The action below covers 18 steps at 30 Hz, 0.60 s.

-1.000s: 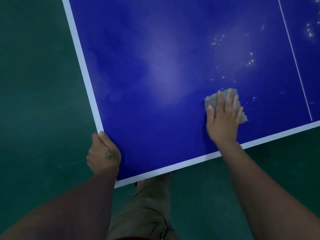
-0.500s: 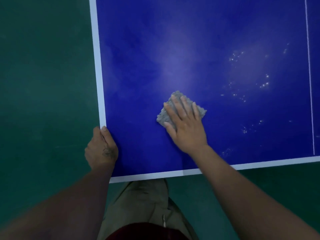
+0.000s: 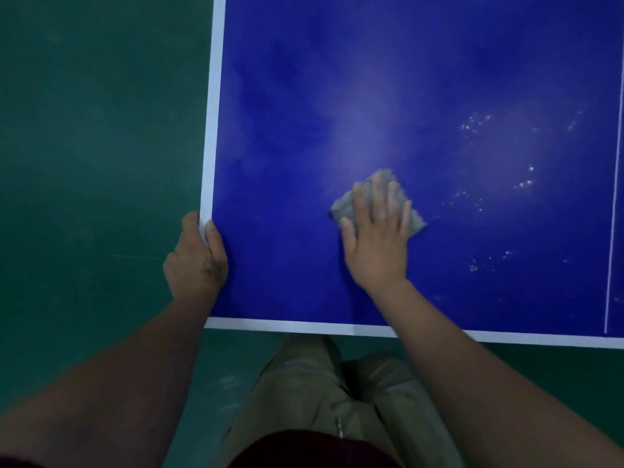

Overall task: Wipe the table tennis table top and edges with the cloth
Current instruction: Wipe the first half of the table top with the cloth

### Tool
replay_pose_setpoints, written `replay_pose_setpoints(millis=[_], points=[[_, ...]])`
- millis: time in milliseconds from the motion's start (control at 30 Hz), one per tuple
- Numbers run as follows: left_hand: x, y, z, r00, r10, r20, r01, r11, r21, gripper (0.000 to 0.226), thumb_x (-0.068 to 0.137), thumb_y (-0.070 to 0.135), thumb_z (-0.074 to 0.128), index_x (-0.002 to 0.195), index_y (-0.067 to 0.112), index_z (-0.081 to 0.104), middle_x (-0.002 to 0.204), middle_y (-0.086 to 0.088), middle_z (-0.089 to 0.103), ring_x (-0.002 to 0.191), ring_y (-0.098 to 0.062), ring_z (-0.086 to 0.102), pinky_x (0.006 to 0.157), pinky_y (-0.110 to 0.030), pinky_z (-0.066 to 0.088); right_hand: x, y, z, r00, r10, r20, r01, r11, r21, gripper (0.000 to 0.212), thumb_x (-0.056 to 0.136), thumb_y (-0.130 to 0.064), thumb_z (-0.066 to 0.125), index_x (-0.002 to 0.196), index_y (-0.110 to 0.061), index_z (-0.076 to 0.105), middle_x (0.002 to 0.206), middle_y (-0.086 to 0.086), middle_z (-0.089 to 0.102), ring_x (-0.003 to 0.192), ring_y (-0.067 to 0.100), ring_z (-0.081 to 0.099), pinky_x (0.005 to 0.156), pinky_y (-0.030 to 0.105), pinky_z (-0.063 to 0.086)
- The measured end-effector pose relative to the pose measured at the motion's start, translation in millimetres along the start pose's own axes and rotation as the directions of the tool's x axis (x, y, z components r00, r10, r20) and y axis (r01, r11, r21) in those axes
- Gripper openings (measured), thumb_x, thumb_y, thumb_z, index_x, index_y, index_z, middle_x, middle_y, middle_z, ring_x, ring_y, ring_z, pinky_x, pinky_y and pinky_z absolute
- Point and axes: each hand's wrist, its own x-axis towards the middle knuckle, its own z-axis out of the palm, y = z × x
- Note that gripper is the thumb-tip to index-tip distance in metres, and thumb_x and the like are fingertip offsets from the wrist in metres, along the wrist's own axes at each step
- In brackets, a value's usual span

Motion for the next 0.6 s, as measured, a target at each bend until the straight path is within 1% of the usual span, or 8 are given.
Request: replay_pose_setpoints(millis=[100, 133, 200, 267, 333, 400, 500, 600], points=[[-5.2, 4.7, 1.3, 0.999, -0.011, -0.047, 0.009, 0.999, -0.034, 0.045, 0.112, 0.051, 0.032, 0.142, 0.020, 0.046, 0.119, -0.015, 0.072, 0.094, -0.041, 0.069, 0.078, -0.047, 0.047, -46.6, -9.7, 14.6, 0.980, -0.200, 0.022, 0.199, 0.980, 0.017, 0.065, 0.113, -0.047, 0.035, 0.171, -0.023, 0.018, 0.180, 0.010, 0.003, 0.166, 0.033, 0.001, 0.131, 0.062, 0.009], [-7.6, 8.4, 2.1, 0.998, -0.029, -0.055, 0.026, 0.998, -0.060, 0.046, 0.112, 0.049, 0.035, 0.144, 0.018, 0.048, 0.124, -0.015, 0.070, 0.102, -0.041, 0.068, 0.082, -0.050, 0.050, -61.6, -6.5, 17.8, 0.970, -0.240, 0.030, 0.239, 0.971, 0.025, 0.064, 0.114, -0.048, 0.034, 0.171, -0.024, 0.019, 0.180, 0.008, 0.004, 0.166, 0.031, 0.002, 0.131, 0.061, 0.011], [-16.8, 18.5, 3.1, 0.996, -0.036, -0.076, 0.027, 0.993, -0.117, 0.049, 0.112, 0.043, 0.041, 0.150, 0.012, 0.048, 0.138, -0.015, 0.063, 0.122, -0.038, 0.062, 0.099, -0.054, 0.053, -82.3, 12.5, 20.2, 0.962, -0.269, 0.038, 0.268, 0.963, 0.036, 0.063, 0.114, -0.051, 0.033, 0.171, -0.026, 0.022, 0.180, 0.004, 0.007, 0.167, 0.027, 0.004, 0.132, 0.058, 0.013], [-32.2, 29.3, 6.3, 0.992, 0.016, -0.124, -0.027, 0.995, -0.096, 0.052, 0.113, 0.035, 0.046, 0.155, 0.005, 0.045, 0.155, -0.018, 0.052, 0.142, -0.036, 0.050, 0.118, -0.052, 0.044, -85.3, 42.9, 17.2, 0.974, -0.227, 0.028, 0.226, 0.974, 0.027, 0.063, 0.113, -0.052, 0.035, 0.170, -0.027, 0.024, 0.180, 0.001, 0.010, 0.166, 0.026, 0.005, 0.133, 0.056, 0.012], [-53.5, 41.1, 12.9, 0.986, 0.059, -0.159, -0.067, 0.997, -0.047, 0.053, 0.113, 0.032, 0.049, 0.157, 0.002, 0.043, 0.167, -0.019, 0.040, 0.155, -0.036, 0.037, 0.130, -0.049, 0.030, -74.1, 79.6, 10.5, 0.991, -0.136, 0.012, 0.135, 0.991, 0.012, 0.064, 0.111, -0.051, 0.037, 0.170, -0.027, 0.025, 0.180, 0.002, 0.011, 0.166, 0.028, 0.005, 0.134, 0.054, 0.007], [-76.3, 52.1, 24.5, 0.980, 0.082, -0.182, -0.090, 0.995, -0.034, 0.054, 0.113, 0.029, 0.050, 0.158, 0.001, 0.042, 0.171, -0.019, 0.034, 0.161, -0.036, 0.029, 0.134, -0.049, 0.021, -53.3, 119.5, 1.6, 0.997, -0.081, 0.005, 0.081, 0.997, 0.005, 0.064, 0.111, -0.051, 0.035, 0.169, -0.027, 0.025, 0.179, 0.004, 0.012, 0.166, 0.030, 0.006, 0.134, 0.055, 0.007], [-107.7, 68.3, 49.4, 0.966, 0.167, -0.197, -0.173, 0.985, -0.017, 0.055, 0.113, 0.029, 0.049, 0.160, 0.002, 0.040, 0.174, -0.015, 0.031, 0.164, -0.032, 0.024, 0.135, -0.051, 0.018, -20.6, 170.8, -12.2, 0.999, -0.051, 0.003, 0.051, 0.999, -0.014, 0.063, 0.113, -0.052, 0.026, 0.170, -0.027, 0.021, 0.180, 0.006, 0.009, 0.166, 0.030, 0.006, 0.132, 0.060, 0.011], [-132.3, 89.1, 72.5, 0.952, 0.224, -0.208, -0.231, 0.973, -0.008, 0.056, 0.115, 0.033, 0.046, 0.162, 0.004, 0.037, 0.176, -0.011, 0.028, 0.166, -0.028, 0.019, 0.136, -0.049, 0.015, -9.7, 180.4, -18.6, 1.000, 0.000, 0.010, 0.000, 0.999, -0.033, 0.065, 0.113, -0.052, 0.020, 0.171, -0.025, 0.013, 0.180, 0.009, 0.001, 0.166, 0.033, 0.000, 0.131, 0.062, 0.009]])
